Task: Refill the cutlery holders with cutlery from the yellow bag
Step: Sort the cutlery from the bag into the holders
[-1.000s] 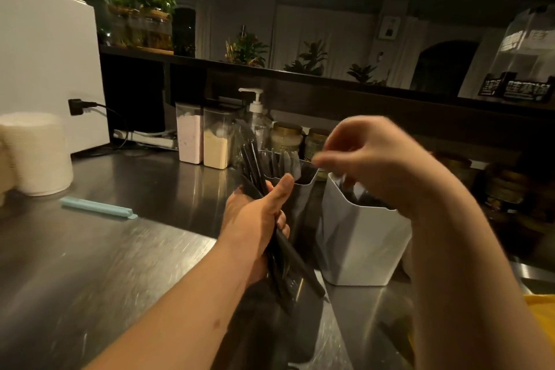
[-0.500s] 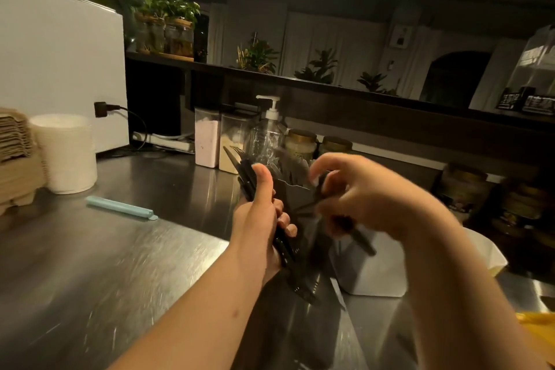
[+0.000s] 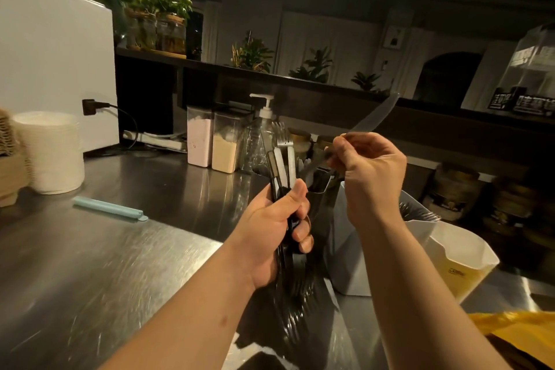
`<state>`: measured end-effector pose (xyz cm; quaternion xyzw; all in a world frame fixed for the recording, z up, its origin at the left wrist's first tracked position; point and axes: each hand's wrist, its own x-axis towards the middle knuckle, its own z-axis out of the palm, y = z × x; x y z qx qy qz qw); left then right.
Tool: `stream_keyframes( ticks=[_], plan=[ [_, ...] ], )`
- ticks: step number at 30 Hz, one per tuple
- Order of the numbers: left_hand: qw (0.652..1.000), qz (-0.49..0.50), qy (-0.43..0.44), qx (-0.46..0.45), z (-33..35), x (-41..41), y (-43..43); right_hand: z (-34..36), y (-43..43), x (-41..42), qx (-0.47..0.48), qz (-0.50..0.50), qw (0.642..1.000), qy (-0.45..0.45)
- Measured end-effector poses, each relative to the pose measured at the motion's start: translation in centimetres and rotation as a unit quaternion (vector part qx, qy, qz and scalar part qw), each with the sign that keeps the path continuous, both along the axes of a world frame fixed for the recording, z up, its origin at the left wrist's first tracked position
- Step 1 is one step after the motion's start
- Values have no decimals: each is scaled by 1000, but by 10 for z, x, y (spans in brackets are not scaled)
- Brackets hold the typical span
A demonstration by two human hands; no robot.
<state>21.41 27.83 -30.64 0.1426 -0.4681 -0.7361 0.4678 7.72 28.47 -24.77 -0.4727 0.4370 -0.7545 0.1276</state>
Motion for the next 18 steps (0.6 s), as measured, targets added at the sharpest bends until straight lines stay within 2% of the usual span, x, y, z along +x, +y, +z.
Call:
stream_keyframes(
  ticks=[2,4,6,7,8,11,14,16,18],
  plan=[
    [999,5,-18,-36,0,-1,3,-3,-2,-3,19,-38,997,58],
    [998,9,-28,-57,-1,-1,5,-4,-6,-5,95,-56,984,141],
    [998,-3,-22,-61,-3,-2,5,-3,-9,-6,208,-83,942,251],
    [998,-15,-18,-64,-4,-1,4,0,-7,-4,242,-100,921,290],
    [997,-24,-17,-70,-4,-1,4,6,-4,-1,243,-115,914,302],
    [995,-48,-23,-80,-5,0,2,24,16,4,159,-61,956,237],
    [994,-61,-22,-93,-4,-1,6,33,33,8,193,38,958,209],
    [992,-67,-25,-101,-3,-2,8,33,33,7,193,50,963,180],
    [991,-74,-32,-106,-3,-1,9,36,34,6,161,57,979,113]
  ],
)
